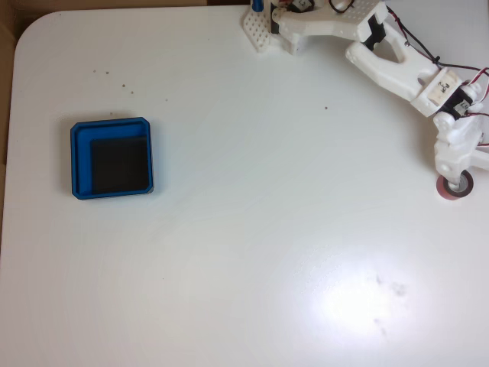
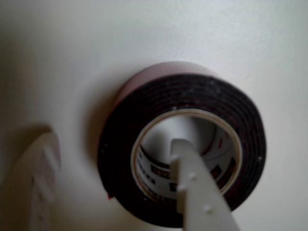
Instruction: Pick the red roll and drop it in the blue box
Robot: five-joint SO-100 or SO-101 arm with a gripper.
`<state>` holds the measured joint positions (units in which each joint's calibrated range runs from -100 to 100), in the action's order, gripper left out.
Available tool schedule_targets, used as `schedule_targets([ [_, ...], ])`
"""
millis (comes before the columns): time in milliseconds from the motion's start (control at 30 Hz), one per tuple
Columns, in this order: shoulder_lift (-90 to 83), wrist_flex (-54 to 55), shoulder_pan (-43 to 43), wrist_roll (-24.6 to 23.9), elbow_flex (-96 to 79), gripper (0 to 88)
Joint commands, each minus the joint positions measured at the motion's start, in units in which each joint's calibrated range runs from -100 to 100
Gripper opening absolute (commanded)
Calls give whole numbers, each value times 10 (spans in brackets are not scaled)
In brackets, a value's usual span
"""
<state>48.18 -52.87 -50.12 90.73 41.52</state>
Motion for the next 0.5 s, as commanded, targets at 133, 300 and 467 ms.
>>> schedule_targets([
  [133,-10,-6,6,-3,34,202],
  [300,-10,-7,6,-3,34,202],
  [467,-11,-7,6,-3,34,135],
])
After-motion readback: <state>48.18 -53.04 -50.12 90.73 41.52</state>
